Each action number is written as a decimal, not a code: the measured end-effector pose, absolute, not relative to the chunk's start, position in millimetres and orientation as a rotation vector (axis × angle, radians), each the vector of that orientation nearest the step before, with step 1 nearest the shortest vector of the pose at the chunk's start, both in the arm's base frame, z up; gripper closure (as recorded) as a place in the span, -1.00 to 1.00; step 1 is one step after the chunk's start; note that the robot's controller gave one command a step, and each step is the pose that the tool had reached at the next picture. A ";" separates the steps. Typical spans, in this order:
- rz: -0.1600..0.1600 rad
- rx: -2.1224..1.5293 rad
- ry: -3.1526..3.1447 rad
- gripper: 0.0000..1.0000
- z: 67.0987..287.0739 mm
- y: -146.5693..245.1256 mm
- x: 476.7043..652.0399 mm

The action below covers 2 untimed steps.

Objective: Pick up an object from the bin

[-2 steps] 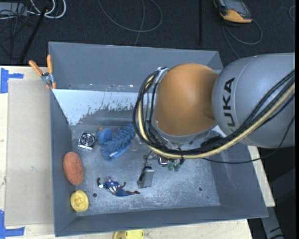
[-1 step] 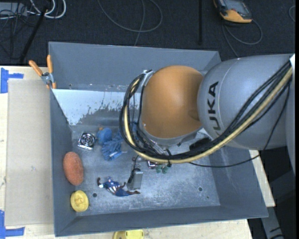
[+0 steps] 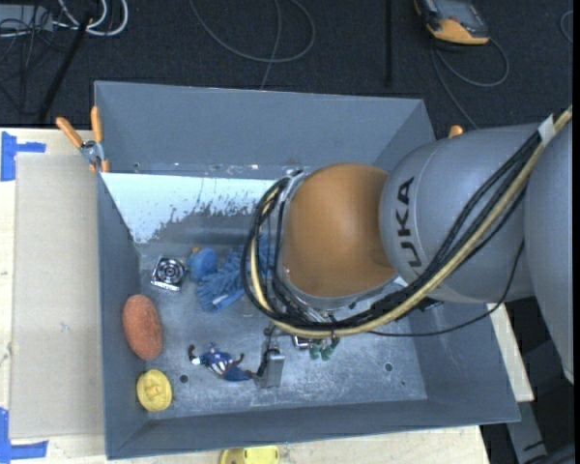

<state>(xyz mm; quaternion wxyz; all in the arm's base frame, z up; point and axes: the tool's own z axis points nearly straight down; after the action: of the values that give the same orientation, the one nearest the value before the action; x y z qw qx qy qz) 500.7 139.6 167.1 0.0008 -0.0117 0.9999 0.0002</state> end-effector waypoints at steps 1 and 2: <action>-0.002 0.152 3.143 -1.00 147.1 139.3 487.7; -0.001 0.037 3.143 -1.00 121.9 136.6 494.9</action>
Offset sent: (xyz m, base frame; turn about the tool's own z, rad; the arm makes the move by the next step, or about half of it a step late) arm 0.0008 -0.0079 -0.0639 -0.0490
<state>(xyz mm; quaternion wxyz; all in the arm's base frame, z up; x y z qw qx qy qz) 494.9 136.6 121.9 -0.0010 0.0119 0.9999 -0.0003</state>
